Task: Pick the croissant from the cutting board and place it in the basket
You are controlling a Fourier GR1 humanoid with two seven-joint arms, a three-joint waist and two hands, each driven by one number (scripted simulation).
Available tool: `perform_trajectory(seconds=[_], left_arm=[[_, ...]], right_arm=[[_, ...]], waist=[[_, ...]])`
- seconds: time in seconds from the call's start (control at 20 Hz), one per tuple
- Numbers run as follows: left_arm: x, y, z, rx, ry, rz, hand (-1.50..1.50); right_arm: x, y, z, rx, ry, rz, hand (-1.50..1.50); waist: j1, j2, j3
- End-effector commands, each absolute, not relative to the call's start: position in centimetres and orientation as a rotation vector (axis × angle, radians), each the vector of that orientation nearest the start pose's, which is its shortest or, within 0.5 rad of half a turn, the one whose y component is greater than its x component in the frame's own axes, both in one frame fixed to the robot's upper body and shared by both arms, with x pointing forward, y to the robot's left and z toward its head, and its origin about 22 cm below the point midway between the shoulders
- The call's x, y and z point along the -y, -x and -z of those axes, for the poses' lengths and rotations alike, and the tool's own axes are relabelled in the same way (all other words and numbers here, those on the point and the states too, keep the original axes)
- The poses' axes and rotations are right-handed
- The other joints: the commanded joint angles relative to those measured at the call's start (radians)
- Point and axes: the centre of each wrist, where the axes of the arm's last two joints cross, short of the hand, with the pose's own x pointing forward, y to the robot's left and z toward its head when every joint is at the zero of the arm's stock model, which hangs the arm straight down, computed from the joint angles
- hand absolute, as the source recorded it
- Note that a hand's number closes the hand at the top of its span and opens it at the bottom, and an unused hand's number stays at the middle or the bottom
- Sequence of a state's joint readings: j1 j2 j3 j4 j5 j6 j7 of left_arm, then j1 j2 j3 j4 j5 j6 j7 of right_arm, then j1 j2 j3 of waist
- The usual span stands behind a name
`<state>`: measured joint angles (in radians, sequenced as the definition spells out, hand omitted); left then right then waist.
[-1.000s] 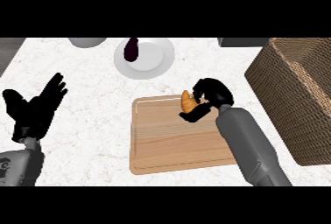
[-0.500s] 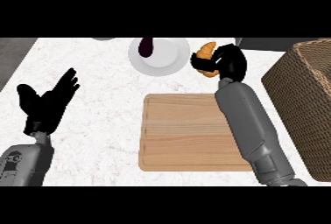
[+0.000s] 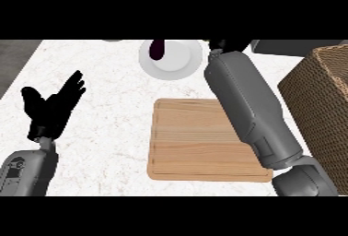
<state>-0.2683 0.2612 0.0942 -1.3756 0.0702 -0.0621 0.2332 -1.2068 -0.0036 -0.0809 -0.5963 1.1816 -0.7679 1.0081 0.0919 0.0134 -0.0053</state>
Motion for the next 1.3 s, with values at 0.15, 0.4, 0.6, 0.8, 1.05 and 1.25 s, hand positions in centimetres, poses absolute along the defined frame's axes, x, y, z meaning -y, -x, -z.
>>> perform_trajectory(seconds=[0.15, 0.4, 0.6, 0.8, 1.05, 1.25], left_arm=[[-29.9, -30.6, -4.5, 1.391, -0.171, 0.138, 0.00], [-30.9, -30.9, -4.7, 1.392, -0.159, 0.109, 0.00], [-30.1, -31.0, -4.5, 1.411, -0.168, 0.112, 0.00], [-30.5, -30.1, -3.4, 1.410, -0.173, 0.112, 0.00], [-31.5, -29.4, -4.2, 1.398, -0.184, 0.104, 0.00], [-31.3, -29.5, -3.9, 1.380, -0.176, 0.078, 0.00]], right_arm=[[4.7, -45.7, -22.8, 1.214, 1.390, 0.211, 1.50], [6.3, -46.5, -25.3, 1.178, 1.482, 0.252, 1.50], [9.2, -47.2, -27.8, 1.156, 1.527, 0.316, 1.50], [11.1, -47.6, -29.2, 1.113, 1.594, 0.378, 1.50], [15.1, -48.3, -28.6, 0.934, 1.719, 0.351, 1.50], [16.6, -48.4, -28.1, 0.887, 1.756, 0.387, 1.50]], waist=[[-0.040, -0.004, 0.002], [-0.041, 0.004, 0.002], [-0.046, 0.007, 0.003], [-0.045, 0.006, 0.002], [-0.056, -0.006, 0.004], [-0.075, -0.012, 0.004]])
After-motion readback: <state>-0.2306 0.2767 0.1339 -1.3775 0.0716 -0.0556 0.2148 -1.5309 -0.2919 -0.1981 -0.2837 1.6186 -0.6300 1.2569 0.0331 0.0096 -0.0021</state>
